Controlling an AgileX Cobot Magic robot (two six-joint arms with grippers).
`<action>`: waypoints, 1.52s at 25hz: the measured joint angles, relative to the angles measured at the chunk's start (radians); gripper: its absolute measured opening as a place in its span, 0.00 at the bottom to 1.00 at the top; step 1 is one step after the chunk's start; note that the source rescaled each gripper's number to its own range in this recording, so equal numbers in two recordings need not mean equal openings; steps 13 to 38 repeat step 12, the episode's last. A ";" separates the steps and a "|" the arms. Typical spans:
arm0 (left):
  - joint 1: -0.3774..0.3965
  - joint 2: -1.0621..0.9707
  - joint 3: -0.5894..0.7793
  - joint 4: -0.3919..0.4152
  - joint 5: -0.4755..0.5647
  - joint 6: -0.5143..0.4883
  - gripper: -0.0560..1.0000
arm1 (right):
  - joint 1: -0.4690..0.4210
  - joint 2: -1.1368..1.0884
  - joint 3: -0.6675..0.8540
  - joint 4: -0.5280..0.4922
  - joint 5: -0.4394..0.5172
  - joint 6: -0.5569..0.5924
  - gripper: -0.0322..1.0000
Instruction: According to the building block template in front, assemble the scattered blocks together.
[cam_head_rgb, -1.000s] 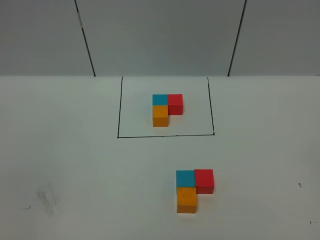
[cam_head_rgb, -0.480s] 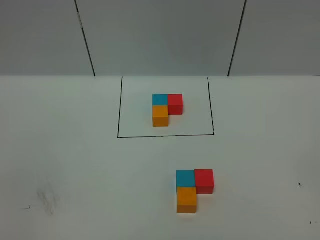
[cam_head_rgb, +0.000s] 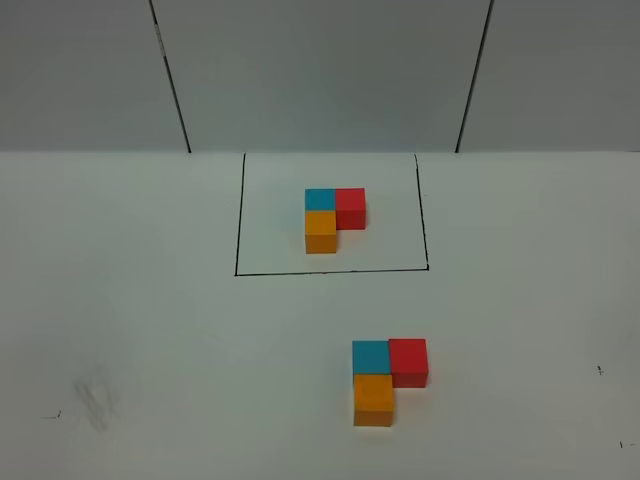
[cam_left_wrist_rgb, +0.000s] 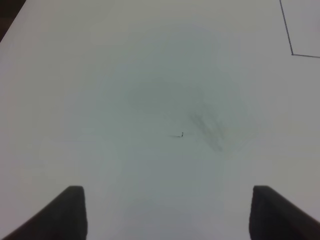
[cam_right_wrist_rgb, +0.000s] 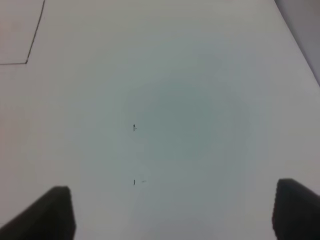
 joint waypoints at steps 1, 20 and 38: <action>0.000 0.000 0.000 0.000 0.000 0.000 0.53 | -0.004 0.000 0.000 0.001 0.000 0.000 0.68; 0.000 0.000 0.000 0.000 0.000 0.001 0.53 | -0.006 0.000 0.000 0.002 0.000 0.000 0.28; 0.000 0.000 0.000 0.000 0.000 0.001 0.53 | -0.006 0.000 0.000 0.002 0.000 0.000 0.28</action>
